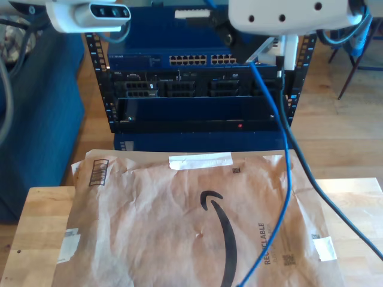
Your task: Grab the cable and plug it in
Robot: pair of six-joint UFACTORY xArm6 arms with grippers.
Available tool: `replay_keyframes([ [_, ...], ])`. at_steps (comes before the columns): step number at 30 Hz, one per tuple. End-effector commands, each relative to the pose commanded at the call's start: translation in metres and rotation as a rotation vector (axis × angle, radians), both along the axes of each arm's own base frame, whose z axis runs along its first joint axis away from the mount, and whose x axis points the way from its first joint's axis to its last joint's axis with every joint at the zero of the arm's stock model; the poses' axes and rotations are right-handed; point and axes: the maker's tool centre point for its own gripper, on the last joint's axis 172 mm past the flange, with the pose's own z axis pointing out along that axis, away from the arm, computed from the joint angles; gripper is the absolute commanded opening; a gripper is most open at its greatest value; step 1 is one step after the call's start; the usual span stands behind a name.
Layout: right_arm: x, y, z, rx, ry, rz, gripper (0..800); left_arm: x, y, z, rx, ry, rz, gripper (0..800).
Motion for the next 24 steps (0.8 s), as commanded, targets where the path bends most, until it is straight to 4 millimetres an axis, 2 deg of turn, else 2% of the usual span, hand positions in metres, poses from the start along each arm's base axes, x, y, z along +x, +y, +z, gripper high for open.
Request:
replay_keyframes([
  [3,-0.001,0.001,0.000,0.002,0.002,0.001,516,0.000,-0.001,-0.001,0.001,0.002,-0.005,7],
  [6,0.001,0.000,0.001,0.008,0.001,-0.004,436,-0.001,-0.002,-0.001,0.001,0.002,-0.006,7],
  [10,0.005,0.003,-0.005,0.001,0.011,-0.003,435,-0.002,-0.001,-0.001,0.001,0.002,-0.011,7],
  [16,0.009,0.000,0.004,0.017,-0.014,-0.020,439,-0.007,0.000,-0.001,0.013,0.040,-0.041,7],
  [24,0.007,0.003,0.004,0.017,-0.017,-0.015,437,-0.007,0.000,-0.006,0.036,0.134,-0.062,7],
])
